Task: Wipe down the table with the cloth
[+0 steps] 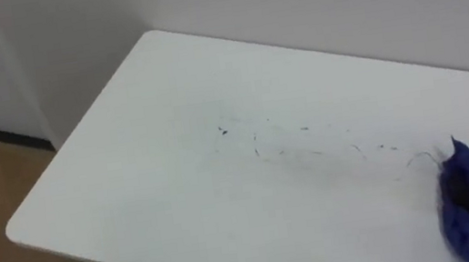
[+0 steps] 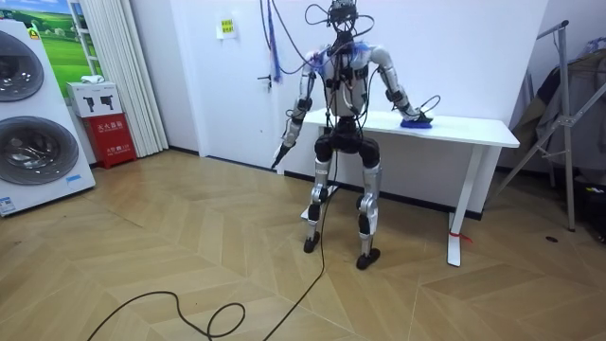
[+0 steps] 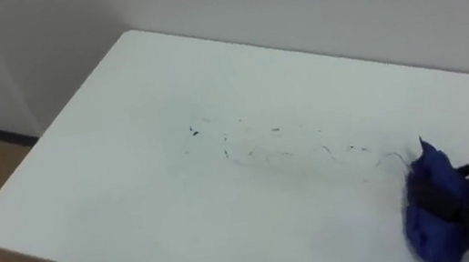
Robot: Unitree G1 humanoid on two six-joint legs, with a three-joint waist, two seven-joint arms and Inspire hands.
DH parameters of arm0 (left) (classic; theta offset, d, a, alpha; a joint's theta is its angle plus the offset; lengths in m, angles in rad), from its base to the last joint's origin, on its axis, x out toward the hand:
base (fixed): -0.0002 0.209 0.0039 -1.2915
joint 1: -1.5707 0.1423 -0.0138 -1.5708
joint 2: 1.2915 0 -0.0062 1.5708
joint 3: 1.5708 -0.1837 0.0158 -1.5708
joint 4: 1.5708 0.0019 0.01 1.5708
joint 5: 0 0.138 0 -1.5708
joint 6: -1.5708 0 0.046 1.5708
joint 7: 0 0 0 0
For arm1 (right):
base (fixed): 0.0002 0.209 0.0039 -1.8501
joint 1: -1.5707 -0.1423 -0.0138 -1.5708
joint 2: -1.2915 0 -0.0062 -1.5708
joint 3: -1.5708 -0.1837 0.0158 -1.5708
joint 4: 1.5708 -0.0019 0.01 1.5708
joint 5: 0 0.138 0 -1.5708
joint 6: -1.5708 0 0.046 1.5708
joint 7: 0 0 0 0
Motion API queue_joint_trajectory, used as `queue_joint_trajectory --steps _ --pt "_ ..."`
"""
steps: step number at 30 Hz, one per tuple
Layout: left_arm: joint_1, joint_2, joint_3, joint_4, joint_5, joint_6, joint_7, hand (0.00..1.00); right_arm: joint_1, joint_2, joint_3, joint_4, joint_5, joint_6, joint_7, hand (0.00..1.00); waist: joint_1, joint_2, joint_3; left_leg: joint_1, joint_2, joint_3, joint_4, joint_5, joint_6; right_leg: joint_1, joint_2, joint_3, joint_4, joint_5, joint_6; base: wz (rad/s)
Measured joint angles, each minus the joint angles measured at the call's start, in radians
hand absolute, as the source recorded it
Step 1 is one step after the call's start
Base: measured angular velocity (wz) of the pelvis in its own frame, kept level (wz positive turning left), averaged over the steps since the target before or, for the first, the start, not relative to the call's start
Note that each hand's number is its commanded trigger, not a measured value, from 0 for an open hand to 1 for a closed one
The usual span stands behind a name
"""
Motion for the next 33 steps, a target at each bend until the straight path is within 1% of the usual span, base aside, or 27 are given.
queue_joint_trajectory --steps 1,2,3,4,5,6,7,8,10,11,12,14,15,16,17,18,19,20,21,22,23,24,26,28,30,31,33 --pt "-0.01 -0.008 -0.007 0.0 0.0 0.0 0.004 0.0 -0.023 0.003 0.008 0.001 -0.004 0.026 0.002 1.0 0.013 0.005 0.001 0.003 0.002 0.005 -0.001 0.0 0.0 -0.009 0.003 0.017 0.004 0.003 -0.004 -0.68" --pt "-0.026 -0.02 -0.031 0.002 -0.001 0.003 0.011 0.0 -0.077 0.016 0.043 0.001 -0.008 0.083 0.006 1.0 0.044 0.012 0.002 0.003 0.012 0.027 -0.003 0.0 0.0 -0.034 0.012 0.048 0.014 0.012 -0.015 -0.77" --pt "-0.033 -0.024 -0.043 0.002 -0.002 0.003 0.011 0.0 -0.11 0.022 0.07 -0.002 -0.01 0.109 0.015 1.0 0.057 0.014 0.0034 0.002 0.013 0.028 -0.007 0.0 -0.001 -0.051 0.015 0.057 0.021 0.017 -0.021 -1.14" --pt "-0.04 -0.032 -0.053 0.003 -0.003 0.003 0.009 0.0 -0.176 0.034 0.134 -0.036 -0.023 0.158 0.054 1.0 0.09 0.013 0.0046 -0.001 0.015 0.029 -0.017 0.001 0.0 -0.093 0.026 0.072 0.032 0.031 -0.034 -1.15" --pt "-0.051 -0.034 -0.06 0.014 -0.005 0.005 0.006 0.0 -0.246 0.059 0.227 -0.088 -0.035 0.189 0.088 1.0 0.115 0.015 0.0113 -0.012 0.024 0.032 -0.02 0.002 -0.002 -0.128 0.039 0.07 0.036 0.045 -0.05 -1.04" --pt "-0.057 -0.034 -0.063 0.021 -0.009 0.008 0.003 0.0 -0.287 0.075 0.269 -0.103 -0.047 0.19 0.101 1.0 0.12 0.014 0.0178 -0.016 0.029 0.032 -0.021 0.005 -0.006 -0.136 0.044 0.066 0.036 0.049 -0.055 -0.52" --pt "-0.067 -0.034 -0.078 0.024 -0.018 0.02 -0.01 0.0 -0.366 0.095 0.345 -0.11 -0.066 0.172 0.131 1.0 0.13 0.013 0.0257 -0.027 0.032 0.02 -0.024 0.011 -0.01 -0.148 0.05 0.066 0.032 0.052 -0.059 0.05" --pt "-0.072 -0.036 -0.097 0.022 -0.029 0.024 -0.02 0.0 -0.425 0.1 0.367 -0.111 -0.072 0.15 0.163 1.0 0.146 0.005 0.0295 -0.036 0.032 0.007 -0.034 0.021 -0.011 -0.153 0.051 0.06 0.032 0.051 -0.06 0.2" --pt "-0.054 -0.033 -0.096 0.018 -0.03 0.027 -0.032 0.0 -0.48 0.099 0.368 -0.111 -0.078 0.142 0.176 1.0 0.194 0.003 0.0329 -0.048 0.03 -0.015 -0.041 0.029 -0.013 -0.151 0.053 0.043 0.017 0.047 -0.059 0.41" --pt "-0.018 -0.026 -0.095 0.008 -0.033 0.04 -0.032 0.0 -0.496 0.097 0.366 -0.085 -0.07 0.131 0.176 1.0 0.201 -0.005 0.0303 -0.046 0.025 -0.041 -0.04 0.034 -0.008 -0.135 0.053 0.028 0.012 0.045 -0.056 0.56" --pt "-0.002 -0.022 -0.095 0.001 -0.033 0.047 -0.033 0.0 -0.496 0.095 0.364 -0.074 -0.067 0.125 0.176 1.0 0.201 -0.006 0.0314 -0.042 0.022 -0.054 -0.037 0.034 -0.008 -0.125 0.05 0.013 0.01 0.042 -0.052 0.77" --pt "0.064 -0.016 -0.074 0.002 -0.032 0.061 -0.041 0.0 -0.431 0.08 0.301 -0.003 -0.08 0.113 0.175 1.0 0.194 -0.015 0.035 -0.039 0.004 -0.096 -0.034 0.035 -0.003 -0.08 0.034 -0.051 -0.003 0.029 -0.039 0.83" --pt "0.08 -0.015 -0.065 0.002 -0.031 0.061 -0.045 0.0 -0.405 0.077 0.283 0.028 -0.082 0.108 0.174 1.0 0.188 -0.018 0.0351 -0.038 0.0 -0.106 -0.034 0.035 -0.002 -0.069 0.03 -0.068 -0.005 0.026 -0.034 0.82" --pt "0.113 -0.014 -0.048 0.0 -0.03 0.061 -0.05 0.0 -0.336 0.067 0.238 0.078 -0.085 0.089 0.164 1.0 0.163 -0.022 0.0354 -0.038 -0.011 -0.115 -0.033 0.036 0.002 -0.049 0.018 -0.096 -0.005 0.019 -0.023 0.74" --pt "0.151 -0.016 -0.034 0.0 -0.028 0.061 -0.053 0.0 -0.243 0.06 0.159 0.058 -0.057 0.027 0.113 1.0 0.131 -0.023 0.0341 -0.034 -0.02 -0.11 -0.033 0.038 0.007 -0.032 0.009 -0.1 -0.004 0.014 -0.016 0.67" --pt "0.166 -0.018 -0.023 0.0 -0.026 0.061 -0.055 0.0 -0.207 0.047 0.136 0.054 -0.057 0.006 0.094 1.0 0.115 -0.022 0.0344 -0.029 -0.023 -0.105 -0.033 0.036 0.011 -0.022 0.005 -0.101 -0.006 0.011 -0.01 0.34" --pt "0.182 -0.02 0.004 0.0 -0.023 0.061 -0.057 0.0 -0.146 0.022 0.088 0.055 -0.056 -0.023 0.072 1.0 0.089 -0.021 0.0335 -0.02 -0.027 -0.103 -0.033 0.031 0.016 -0.011 0.001 -0.099 -0.006 0.005 -0.002 0.1" --pt "0.178 -0.016 0.026 0.0 -0.022 0.06 -0.057 0.0 -0.096 -0.002 0.037 0.056 -0.044 -0.041 0.062 1.0 0.058 -0.022 0.0323 -0.02 -0.027 -0.102 -0.031 0.027 0.016 -0.008 0.001 -0.096 -0.008 0.004 0.0 0.0" --pt "0.173 -0.013 0.031 0.0 -0.023 0.057 -0.057 0.0 -0.072 -0.01 0.01 0.056 -0.041 -0.048 0.06 1.0 0.043 -0.022 0.0312 -0.022 -0.027 -0.102 -0.031 0.025 0.016 -0.007 0.002 -0.097 -0.012 0.004 0.0 -0.05" --pt "0.165 -0.01 0.051 0.001 -0.02 0.048 -0.058 0.0 -0.021 -0.028 -0.033 0.057 -0.022 -0.06 0.052 1.0 0.018 -0.023 0.0249 -0.022 -0.028 -0.096 -0.031 0.023 0.015 -0.006 0.003 -0.096 -0.021 0.004 0.0 -0.1" --pt "0.148 -0.004 0.065 -0.002 -0.015 0.036 -0.056 0.0 0.038 -0.051 -0.067 0.062 -0.002 -0.069 0.049 1.0 -0.002 -0.022 0.0082 -0.02 -0.028 -0.091 -0.03 0.02 0.016 -0.005 0.002 -0.093 -0.021 0.004 0.0 -0.12" --pt "0.146 0.001 0.066 -0.007 -0.007 0.027 -0.055 0.0 0.063 -0.06 -0.078 0.068 0.009 -0.073 0.049 1.0 -0.01 -0.019 0.0016 -0.013 -0.027 -0.089 -0.031 0.019 0.017 -0.002 0.002 -0.09 -0.019 0.004 0.0 -0.23" --pt "0.14 0.006 0.067 -0.067 0.002 -0.002 -0.05 0.0 0.14 -0.087 -0.127 0.08 0.039 -0.078 0.049 1.0 -0.045 -0.013 -0.0048 0.006 -0.021 -0.068 -0.021 0.002 0.018 0.016 0.003 -0.073 -0.015 0.003 0.002 -0.27" --pt "0.116 0.008 0.056 -0.081 0.0 -0.02 -0.043 0.0 0.164 -0.088 -0.13 0.08 0.067 -0.079 0.05 1.0 -0.063 -0.015 -0.0046 0.01 -0.019 -0.052 -0.013 -0.002 0.018 0.013 0.003 -0.059 -0.012 0.004 0.0 -0.29" --pt "0.085 0.009 0.018 -0.071 -0.005 -0.037 -0.029 0.0 0.163 -0.091 -0.122 0.076 0.082 -0.076 0.05 1.0 -0.066 -0.014 -0.0047 0.016 -0.015 -0.03 -0.011 -0.004 0.019 0.011 0.005 -0.034 -0.01 0.009 -0.006 -0.39" --pt "0.069 0.002 -0.002 -0.069 -0.007 -0.041 -0.025 0.0 0.152 -0.089 -0.116 0.068 0.087 -0.063 0.05 1.0 -0.06 -0.015 -0.0044 0.022 -0.012 -0.014 -0.013 -0.004 0.019 0.003 0.006 -0.015 -0.007 0.014 -0.008 -0.44" --pt "0.05 -0.007 -0.032 -0.045 -0.008 -0.04 -0.017 0.0 0.094 -0.08 -0.078 0.068 0.089 -0.004 0.049 1.0 -0.045 -0.012 -0.0025 0.032 -0.003 0.017 -0.013 -0.007 0.014 -0.008 0.011 0.013 -0.001 0.023 -0.015 -0.57"
